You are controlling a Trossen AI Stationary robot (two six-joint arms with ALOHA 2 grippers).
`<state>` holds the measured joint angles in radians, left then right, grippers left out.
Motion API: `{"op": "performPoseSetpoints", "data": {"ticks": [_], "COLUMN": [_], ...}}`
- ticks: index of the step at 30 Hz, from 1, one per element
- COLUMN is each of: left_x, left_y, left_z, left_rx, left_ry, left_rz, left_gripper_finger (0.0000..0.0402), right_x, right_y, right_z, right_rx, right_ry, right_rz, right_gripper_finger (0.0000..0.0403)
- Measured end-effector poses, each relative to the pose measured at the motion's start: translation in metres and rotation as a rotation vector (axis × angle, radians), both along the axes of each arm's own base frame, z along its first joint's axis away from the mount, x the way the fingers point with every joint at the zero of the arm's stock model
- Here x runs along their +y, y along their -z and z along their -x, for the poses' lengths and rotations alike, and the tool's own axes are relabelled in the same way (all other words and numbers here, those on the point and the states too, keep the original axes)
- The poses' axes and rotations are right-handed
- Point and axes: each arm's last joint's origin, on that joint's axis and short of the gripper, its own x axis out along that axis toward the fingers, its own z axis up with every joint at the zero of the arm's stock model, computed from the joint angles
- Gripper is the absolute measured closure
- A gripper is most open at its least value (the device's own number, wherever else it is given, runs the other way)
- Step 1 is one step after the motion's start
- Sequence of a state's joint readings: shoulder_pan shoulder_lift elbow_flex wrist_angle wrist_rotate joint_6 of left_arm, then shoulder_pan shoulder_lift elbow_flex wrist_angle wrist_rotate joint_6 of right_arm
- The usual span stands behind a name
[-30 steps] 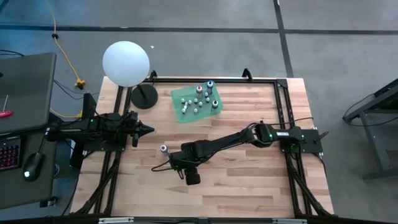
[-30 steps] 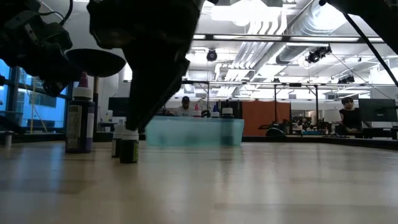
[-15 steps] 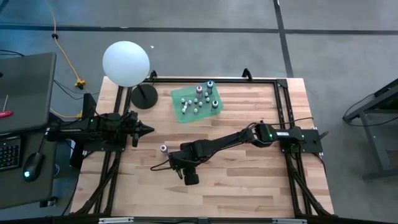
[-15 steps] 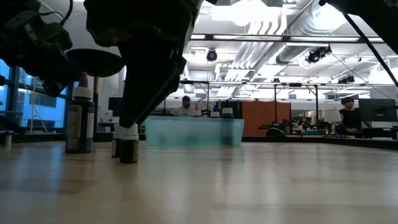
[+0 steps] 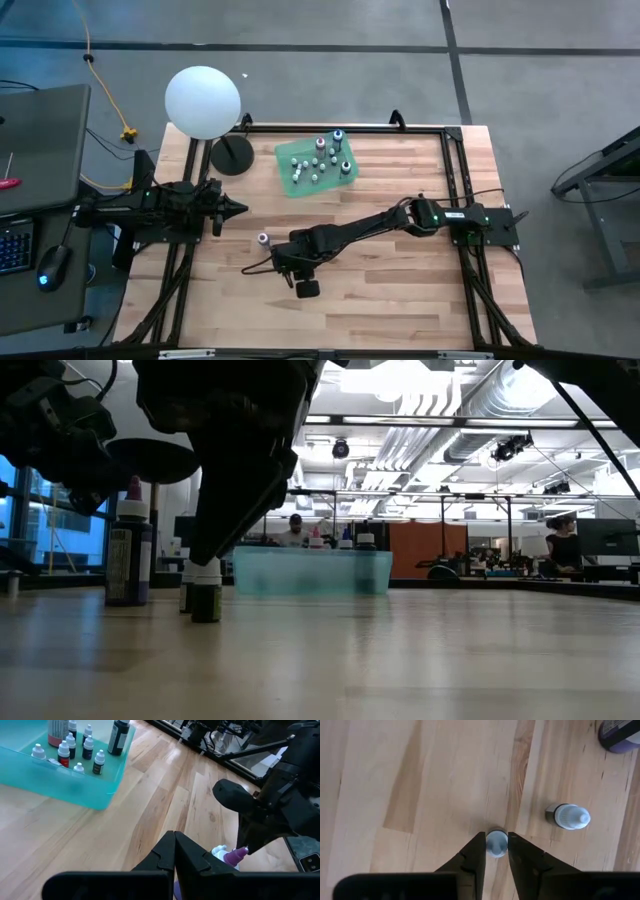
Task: Pick & Place food coloring
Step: Put the small green dye bottle in the green bin
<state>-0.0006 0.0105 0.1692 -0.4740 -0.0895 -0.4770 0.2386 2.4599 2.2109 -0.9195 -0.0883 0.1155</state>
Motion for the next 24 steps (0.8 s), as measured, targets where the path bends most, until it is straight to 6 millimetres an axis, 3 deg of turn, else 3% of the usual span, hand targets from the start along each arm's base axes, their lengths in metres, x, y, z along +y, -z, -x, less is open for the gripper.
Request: {"op": "performPoseSetpoints", "data": {"ticks": [13, 24], "left_x": [0.0, 0.0], "left_y": [0.0, 0.0], "left_z": [0.0, 0.0], "left_rx": [0.0, 0.0], "left_ry": [0.0, 0.0], "left_rz": [0.0, 0.0], "left_gripper_finger": [0.0401, 0.0401], "right_x": [0.0001, -0.0002], "right_y": [-0.0016, -0.0015], "right_z": [-0.0002, -0.0001], "right_rx": [-0.005, -0.004], "right_ry": [-0.006, 0.013], "right_rz": [-0.013, 0.001], "right_gripper_finger": [0.039, 0.0397]}}
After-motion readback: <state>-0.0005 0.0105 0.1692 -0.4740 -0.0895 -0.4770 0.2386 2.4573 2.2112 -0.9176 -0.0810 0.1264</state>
